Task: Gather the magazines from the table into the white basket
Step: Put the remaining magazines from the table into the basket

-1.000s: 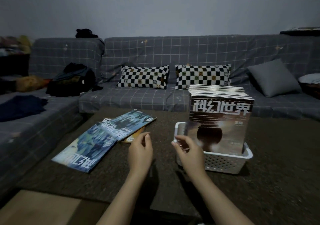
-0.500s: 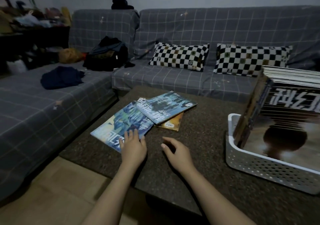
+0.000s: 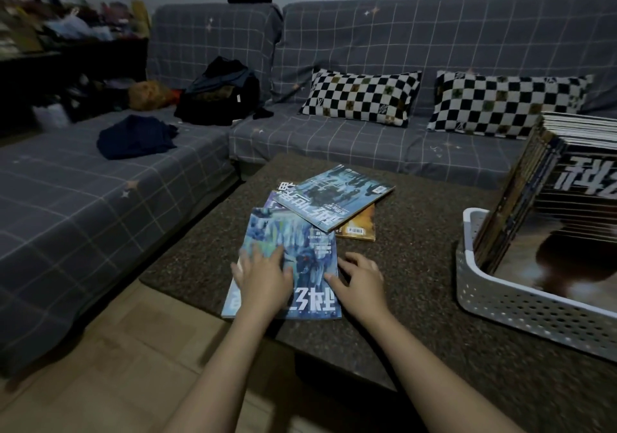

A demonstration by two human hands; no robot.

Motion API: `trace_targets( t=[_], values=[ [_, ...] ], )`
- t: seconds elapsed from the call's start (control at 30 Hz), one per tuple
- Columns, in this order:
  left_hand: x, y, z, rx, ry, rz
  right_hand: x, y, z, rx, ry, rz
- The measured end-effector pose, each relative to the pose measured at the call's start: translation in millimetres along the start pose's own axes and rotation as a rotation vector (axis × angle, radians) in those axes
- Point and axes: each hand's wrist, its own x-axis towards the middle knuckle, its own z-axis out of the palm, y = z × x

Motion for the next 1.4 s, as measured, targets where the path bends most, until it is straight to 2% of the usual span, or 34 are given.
trace_targets(
  t=[0.07,0.17,0.2,0.33,0.4,0.5,0.63,0.77,0.87,1.0,1.1,1.27,1.33,1.4],
  values=[
    [-3.1,-6.9,9.5,0.020,-0.069,-0.056,-3.9,-6.9,0.1,-0.002,0.005,0.067],
    [-14.2,-8.1,14.0,0.003,-0.056,-0.052,-8.9,-15.8,-7.6,0.098,-0.011,0.172],
    [-19.5,-6.7,12.8,-0.003,-0.059,-0.060,-11.5,-17.3,-13.3,0.172,-0.041,0.193],
    [-48.9,3.0,10.4,-0.036,-0.042,-0.094,-30.7,-18.2,-39.1,0.733,-0.235,0.308],
    [-65.0,8.7,9.4,-0.027,-0.022,-0.119,-42.6,-13.5,-51.2,0.759,-0.261,0.335],
    [-84.0,18.0,5.0,-0.084,-0.014,-0.039,-62.5,-0.8,-74.8,0.700,-0.249,0.336],
    [-101.0,45.3,-4.3,-0.485,-0.117,0.254,-88.0,10.3,-123.4,0.553,-0.218,0.231],
    [-107.7,87.3,-20.3,-0.361,0.020,0.585,-107.7,7.0,-185.1,0.325,-0.171,0.093],
    [-113.0,118.0,-42.5,-0.281,0.138,0.731,-122.3,5.9,-233.7,0.011,-0.119,-0.023],
    [-122.4,157.1,-83.9,-0.246,0.136,0.864,-141.2,3.0,-283.6,-0.120,-0.086,-0.084],
    [-133.7,185.2,-108.0,-0.285,0.026,0.881,-151.2,6.2,-316.4,-0.153,0.059,-0.088],
    [-143.9,220.7,-122.2,-0.680,-0.084,0.778,-161.5,25.5,-361.2,-0.016,0.506,-0.026],
    [-142.1,232.6,-121.4,-0.822,-0.105,0.729,-164.6,39.3,-372.5,0.059,0.599,0.011],
    [-137.9,243.2,-116.8,-0.956,-0.109,0.669,-166.2,56.3,-380.5,0.036,0.619,0.065]
  ],
)
